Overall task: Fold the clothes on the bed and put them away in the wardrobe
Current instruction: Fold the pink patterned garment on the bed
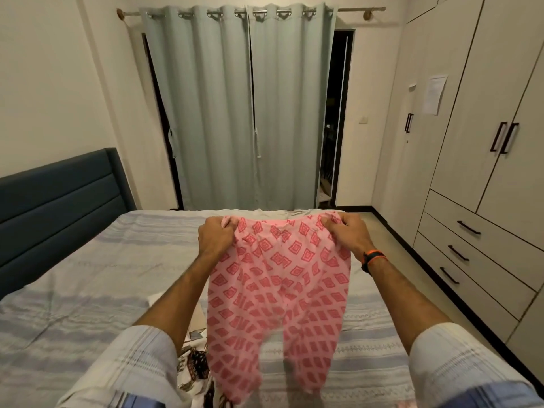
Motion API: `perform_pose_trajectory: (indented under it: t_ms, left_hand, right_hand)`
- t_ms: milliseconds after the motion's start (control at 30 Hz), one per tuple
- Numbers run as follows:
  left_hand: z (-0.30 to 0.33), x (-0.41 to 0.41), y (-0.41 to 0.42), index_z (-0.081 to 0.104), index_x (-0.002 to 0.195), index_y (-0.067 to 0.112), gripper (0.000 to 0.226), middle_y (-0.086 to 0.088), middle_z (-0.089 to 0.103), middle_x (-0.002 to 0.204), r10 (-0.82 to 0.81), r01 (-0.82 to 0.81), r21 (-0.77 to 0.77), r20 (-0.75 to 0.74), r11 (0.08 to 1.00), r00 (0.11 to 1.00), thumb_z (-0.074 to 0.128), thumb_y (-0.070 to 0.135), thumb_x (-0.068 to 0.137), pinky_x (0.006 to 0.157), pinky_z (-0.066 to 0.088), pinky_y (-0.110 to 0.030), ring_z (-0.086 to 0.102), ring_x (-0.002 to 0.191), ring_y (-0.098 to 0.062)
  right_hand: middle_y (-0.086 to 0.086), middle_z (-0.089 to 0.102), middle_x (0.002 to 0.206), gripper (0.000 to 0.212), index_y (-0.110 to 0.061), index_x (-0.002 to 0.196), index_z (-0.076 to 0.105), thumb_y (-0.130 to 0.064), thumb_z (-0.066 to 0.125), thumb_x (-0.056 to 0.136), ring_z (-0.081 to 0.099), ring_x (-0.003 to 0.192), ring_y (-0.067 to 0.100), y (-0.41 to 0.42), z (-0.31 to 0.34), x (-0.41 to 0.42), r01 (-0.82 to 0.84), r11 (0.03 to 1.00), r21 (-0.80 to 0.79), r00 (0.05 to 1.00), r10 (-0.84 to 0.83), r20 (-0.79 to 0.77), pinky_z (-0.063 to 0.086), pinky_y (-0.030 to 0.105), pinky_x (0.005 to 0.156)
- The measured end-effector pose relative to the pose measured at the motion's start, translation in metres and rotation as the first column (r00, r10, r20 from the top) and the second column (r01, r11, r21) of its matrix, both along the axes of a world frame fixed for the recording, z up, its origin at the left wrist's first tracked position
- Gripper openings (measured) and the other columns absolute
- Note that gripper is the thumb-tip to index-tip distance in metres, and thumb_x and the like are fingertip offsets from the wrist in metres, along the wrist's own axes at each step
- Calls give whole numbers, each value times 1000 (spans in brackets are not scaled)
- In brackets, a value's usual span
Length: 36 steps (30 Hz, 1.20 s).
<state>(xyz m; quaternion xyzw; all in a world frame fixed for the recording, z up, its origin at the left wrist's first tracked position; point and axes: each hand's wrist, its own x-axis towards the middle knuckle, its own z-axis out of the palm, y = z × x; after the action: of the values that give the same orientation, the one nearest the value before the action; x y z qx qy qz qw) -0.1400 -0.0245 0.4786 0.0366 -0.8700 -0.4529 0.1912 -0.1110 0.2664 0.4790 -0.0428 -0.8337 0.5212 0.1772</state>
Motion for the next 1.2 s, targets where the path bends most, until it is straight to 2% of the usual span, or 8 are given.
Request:
perform_pose_trajectory:
  t_ms: [200,400,467,533,600,767,967,1200]
  left_hand:
    - [2,3,-10,73,84,4,35,-13,73,78,-173,163,171,42,972,984,55,31,98,71,55,-37,69,73,-25]
    - [6,10,-20,68,100,-2,24,-12,73,90,-475,240,690,169,683,864,56,18,98,71,57,-32,69,80,-24]
    - [-3,2,-16,67,97,-2,21,-14,70,90,-397,140,688,230,712,888,59,17,96,71,55,-32,66,79,-25]
    - [-16,-9,-10,68,95,0,21,-14,69,97,-153,8,450,286,893,946,62,20,92,75,51,-33,64,87,-28]
    - [-24,-6,4,66,106,-1,34,-18,68,108,27,-82,195,272,977,962,60,29,91,79,48,-32,63,99,-33]
    - [-33,7,43,64,109,-3,43,-21,67,113,19,-46,116,220,992,975,58,36,92,87,52,-37,62,105,-38]
    - [-37,17,78,70,96,-1,39,-18,71,97,-59,46,96,141,994,988,58,36,93,78,52,-36,65,93,-35]
    - [-34,25,95,75,96,11,54,-8,73,92,-189,156,235,123,959,974,42,54,98,78,53,-33,67,89,-24]
  right_hand:
    - [14,74,86,14,-8,93,74,-17,64,95,70,75,22,10,6,10,-125,972,-198,990,136,43,58,36,72]
    - [15,75,87,20,5,108,66,1,51,96,72,71,20,19,19,18,-284,744,-605,923,383,38,61,29,65]
    - [20,73,97,16,3,103,70,-5,61,92,70,79,25,15,10,7,-159,871,-465,953,258,157,60,38,76]
    - [17,73,86,15,-5,79,71,-19,71,83,66,79,28,5,-1,-3,-14,998,-58,970,28,242,54,43,74]
    - [11,65,69,24,-9,60,62,-23,69,79,61,72,28,-15,-10,-5,70,988,136,968,-100,229,44,37,63]
    - [7,56,59,33,-13,53,52,-23,66,81,55,62,22,-54,-18,-2,52,994,99,990,-64,126,39,33,57]
    - [-2,46,49,35,-17,53,50,-24,64,85,41,51,12,-82,-22,0,-87,986,139,995,81,50,31,30,51]
    - [-16,49,45,44,-27,50,49,-9,52,90,43,49,3,-90,-17,6,-186,958,219,983,181,41,30,15,46]
